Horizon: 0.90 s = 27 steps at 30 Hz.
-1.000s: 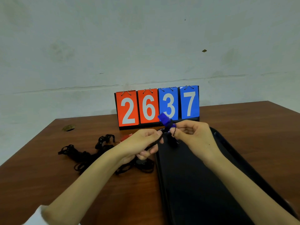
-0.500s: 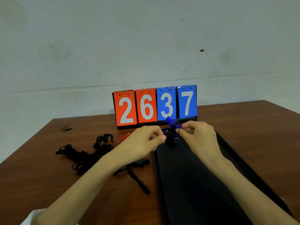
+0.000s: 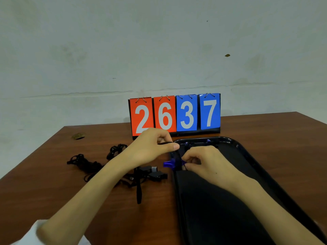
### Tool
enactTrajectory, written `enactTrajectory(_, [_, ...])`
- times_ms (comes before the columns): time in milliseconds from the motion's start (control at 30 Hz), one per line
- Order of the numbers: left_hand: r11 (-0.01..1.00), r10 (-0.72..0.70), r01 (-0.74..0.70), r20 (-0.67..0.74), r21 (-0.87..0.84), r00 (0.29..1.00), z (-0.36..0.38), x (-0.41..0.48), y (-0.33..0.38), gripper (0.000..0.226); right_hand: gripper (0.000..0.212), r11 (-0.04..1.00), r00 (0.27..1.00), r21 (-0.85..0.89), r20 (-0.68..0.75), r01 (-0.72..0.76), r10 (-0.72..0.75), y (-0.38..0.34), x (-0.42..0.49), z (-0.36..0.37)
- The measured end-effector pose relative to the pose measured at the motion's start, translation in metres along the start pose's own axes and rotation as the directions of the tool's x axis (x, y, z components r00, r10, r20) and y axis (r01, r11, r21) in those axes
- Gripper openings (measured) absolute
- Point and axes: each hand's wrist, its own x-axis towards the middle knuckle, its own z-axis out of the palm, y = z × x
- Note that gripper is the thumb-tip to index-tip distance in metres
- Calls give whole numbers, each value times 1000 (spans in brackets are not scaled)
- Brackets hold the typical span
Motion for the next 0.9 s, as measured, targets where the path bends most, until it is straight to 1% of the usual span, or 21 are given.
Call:
enactTrajectory(133, [1000,-27,26,-16,-12,1000,3,3,-10,20,12,997,998,33,-7,63,-62,-5,-3,-1])
enactTrajectory(233, [999,-45,45,8,0,999,6,4,-13,25,11,993,996,85,-44,76,-73,-6,-3,-2])
enactTrajectory(333, [997,-80,80,26,3,996,8,5,-15,36,11,990,993,125,-108,63,-50,-7,-4,-4])
enactTrajectory(433, [988,-146,148,44,-40,988,8,5,-15,42,15,985,984,173,-179,22,10,-8,-4,-8])
enactTrajectory(500, [983,-168,172,63,-57,984,9,6,-15,39,18,980,974,201,-218,-11,56,-8,-4,-8])
enactTrajectory(600, [976,-163,172,76,-131,984,15,5,-11,21,17,968,955,248,-275,-44,114,-7,-3,-8])
enactTrajectory(667, [971,-149,158,65,-181,987,21,4,-9,18,15,958,930,272,-322,-87,175,-5,-1,-8])
enactTrajectory(733, [973,-121,130,58,-189,991,25,3,-10,23,14,948,889,290,-388,-132,242,0,0,-9])
enactTrajectory(833, [993,-60,68,85,-99,995,26,1,-10,24,13,932,817,301,-472,-203,331,9,2,-11])
enactTrajectory(900, [1000,-14,16,96,-18,995,25,-2,-7,22,12,922,782,301,-501,-245,371,16,4,-11])
